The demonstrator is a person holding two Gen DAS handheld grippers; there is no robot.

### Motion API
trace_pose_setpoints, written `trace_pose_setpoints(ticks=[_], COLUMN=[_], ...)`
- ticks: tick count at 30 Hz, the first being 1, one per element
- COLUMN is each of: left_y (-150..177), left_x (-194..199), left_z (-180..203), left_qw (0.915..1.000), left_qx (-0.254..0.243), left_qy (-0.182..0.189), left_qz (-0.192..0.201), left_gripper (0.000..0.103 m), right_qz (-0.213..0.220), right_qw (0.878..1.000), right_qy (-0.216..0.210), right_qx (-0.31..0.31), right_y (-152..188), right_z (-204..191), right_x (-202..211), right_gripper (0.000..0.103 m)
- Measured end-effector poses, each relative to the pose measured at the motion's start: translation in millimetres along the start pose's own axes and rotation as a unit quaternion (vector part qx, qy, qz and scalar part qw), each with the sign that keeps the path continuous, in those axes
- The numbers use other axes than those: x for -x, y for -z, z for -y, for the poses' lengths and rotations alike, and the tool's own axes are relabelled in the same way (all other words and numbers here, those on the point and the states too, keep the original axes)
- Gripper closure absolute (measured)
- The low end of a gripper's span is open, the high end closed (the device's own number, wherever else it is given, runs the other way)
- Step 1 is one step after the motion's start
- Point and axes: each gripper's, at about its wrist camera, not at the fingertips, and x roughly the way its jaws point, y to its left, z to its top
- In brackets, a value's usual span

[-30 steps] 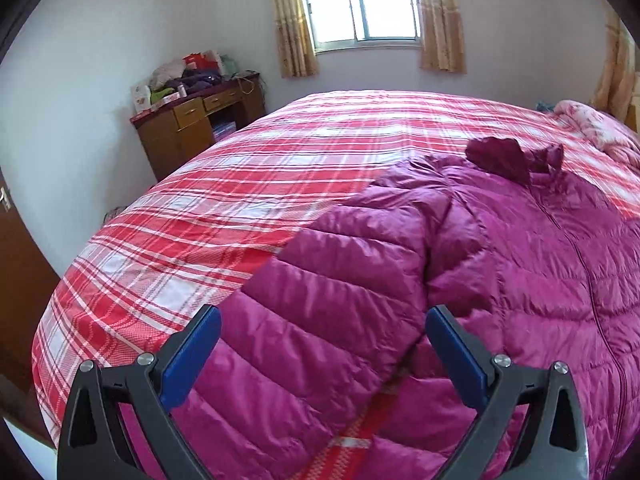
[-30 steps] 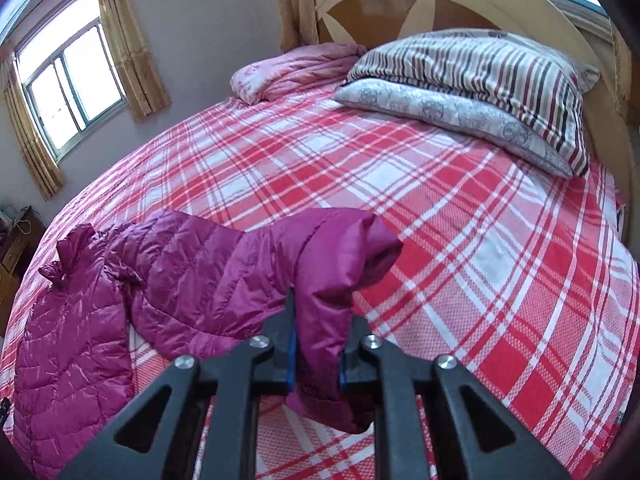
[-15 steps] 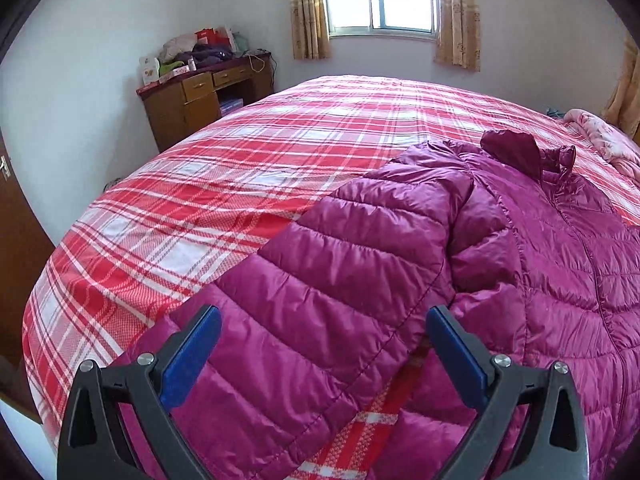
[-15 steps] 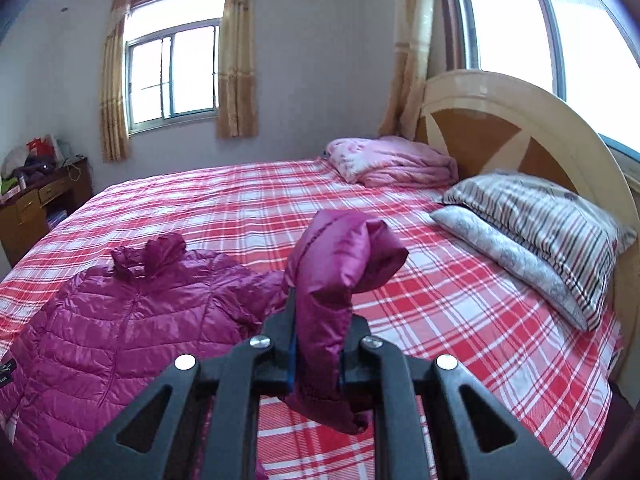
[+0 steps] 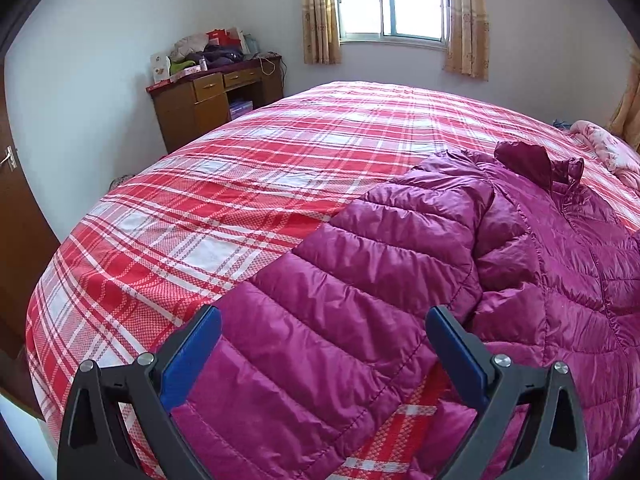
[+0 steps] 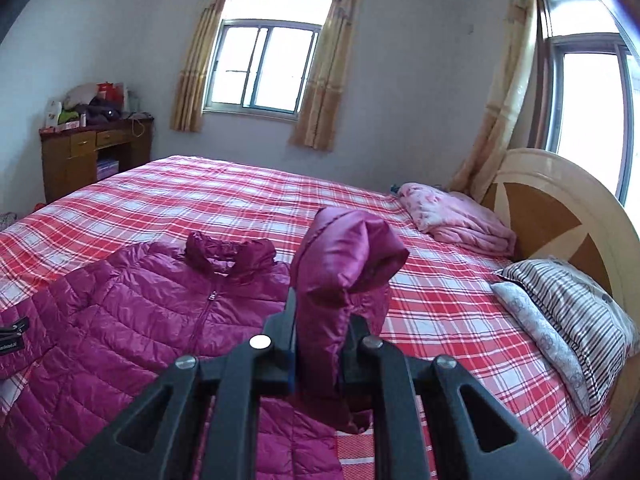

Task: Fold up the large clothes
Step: 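Carry the held sleeve across the jacket body with the right tool, then open the right tool to release the sleeve onto the jacket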

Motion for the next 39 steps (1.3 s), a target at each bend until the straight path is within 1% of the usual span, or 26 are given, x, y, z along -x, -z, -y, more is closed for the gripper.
trace_pose_setpoints(ticks=[5,11,18,25,27,28,29,31,34,36,37,38,39], left_y=[1.2,2.2,2.9,4.5,5.1,5.0,4.9,2.9,-4.0,-10.9,-15.1,-19.8,-23.6], left_x=[-3.0,-5.4,-11.4,-18.1,-19.7,-19.8,-19.1,-15.5,-9.7,-5.0,-1.4,3.1,6.5], left_z=[-6.7,-12.1,-17.3,-14.7,-12.5,-11.1,-9.5,-6.4,-3.4,0.2,4.0,10.2,16.1], left_qw=[1.0000,1.0000,0.9999,0.9996,0.9995,0.9995,0.9994,0.9993,0.9992,0.9993,0.9993,0.9993,0.9993], left_qx=[0.006,0.002,0.003,-0.004,-0.007,-0.009,-0.012,-0.019,-0.023,-0.022,-0.022,-0.022,-0.023], left_qy=[-0.001,-0.007,-0.014,-0.024,-0.026,-0.027,-0.027,-0.030,-0.033,-0.030,-0.028,-0.024,-0.018], left_qz=[-0.002,-0.003,-0.008,-0.011,-0.014,-0.015,-0.015,-0.009,-0.001,0.006,0.012,0.018,0.022], left_gripper=[0.001,0.001,0.001,0.001,0.001,0.001,0.001,0.001,0.001,0.001,0.001,0.001,0.001], right_qz=[-0.003,-0.015,-0.034,-0.057,-0.076,-0.080,-0.084,-0.081,-0.061,-0.042,-0.035,-0.033,-0.035], right_qw=[0.999,0.996,0.991,0.987,0.984,0.982,0.979,0.974,0.961,0.955,0.955,0.960,0.965], right_qy=[-0.014,-0.041,-0.078,-0.105,-0.126,-0.137,-0.158,-0.199,-0.266,-0.295,-0.293,-0.276,-0.256], right_qx=[0.052,0.084,0.100,0.107,0.103,0.099,0.092,0.076,0.050,0.011,-0.006,-0.024,-0.035], right_y=[6.1,19.4,39.4,59.1,66.1,68.7,72.0,74.9,76.0,74.9,73.4,70.3,67.5], right_z=[-48.4,-93.6,-138.8,-171.4,-179.2,-181.4,-182.2,-179.3,-162.9,-138.7,-128.3,-115.0,-105.4], right_x=[-14.4,-33.2,-48.9,-64.4,-72.1,-73.6,-73.4,-62.9,-30.4,-11.6,-7.6,-6.9,-10.3], right_gripper=[0.087,0.088,0.088,0.088,0.081,0.074,0.051,0.031,0.031,0.031,0.035,0.048,0.055])
